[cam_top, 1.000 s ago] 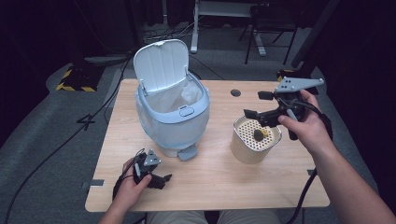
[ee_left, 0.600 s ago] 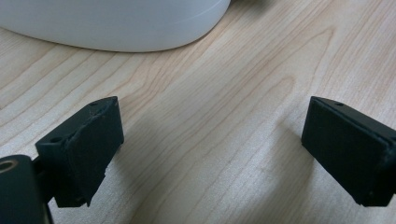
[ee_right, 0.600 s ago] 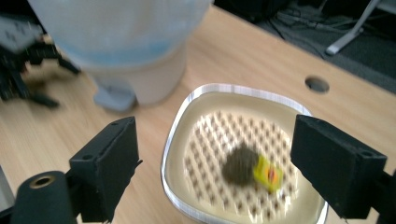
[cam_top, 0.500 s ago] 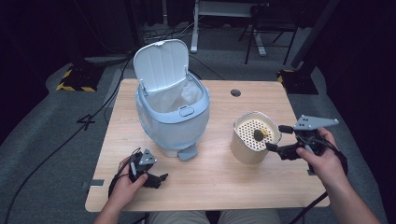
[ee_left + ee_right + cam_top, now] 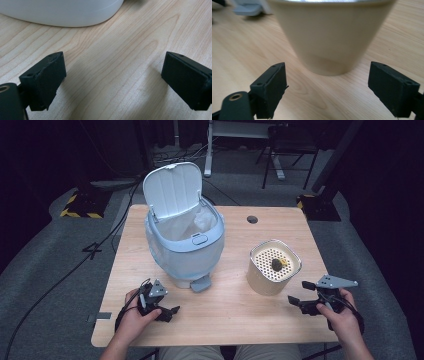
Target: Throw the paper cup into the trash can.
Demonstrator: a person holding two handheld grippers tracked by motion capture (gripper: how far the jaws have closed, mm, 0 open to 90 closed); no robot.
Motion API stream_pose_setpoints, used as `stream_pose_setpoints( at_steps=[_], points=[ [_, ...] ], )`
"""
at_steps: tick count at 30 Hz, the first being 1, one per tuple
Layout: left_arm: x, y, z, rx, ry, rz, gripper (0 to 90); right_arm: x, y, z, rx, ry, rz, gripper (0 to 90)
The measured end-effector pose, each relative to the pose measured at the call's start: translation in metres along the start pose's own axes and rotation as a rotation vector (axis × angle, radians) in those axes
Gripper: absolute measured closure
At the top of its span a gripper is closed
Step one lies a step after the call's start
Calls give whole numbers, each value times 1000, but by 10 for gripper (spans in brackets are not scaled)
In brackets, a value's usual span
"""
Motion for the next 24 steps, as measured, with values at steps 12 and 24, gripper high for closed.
stream_pose_setpoints(
  at_steps=[12,24],
  points=[
    [1,3,-1,-37,26,-23,125,41,-37,-19,78,-19,29,178],
    [-9,28,7,-44,68,-86,236,52,-46,-17,89,24,79,164]
  ],
)
Point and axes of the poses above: each handheld gripper's, and its own axes: y roughly backward along the jaws, x roughly out of its underside, z roughly to its left, the point moved 8 cm from there along -y, roughly forward along the jaws, and after that the axes turned 4 degrees about x, right-handed, at the moved point
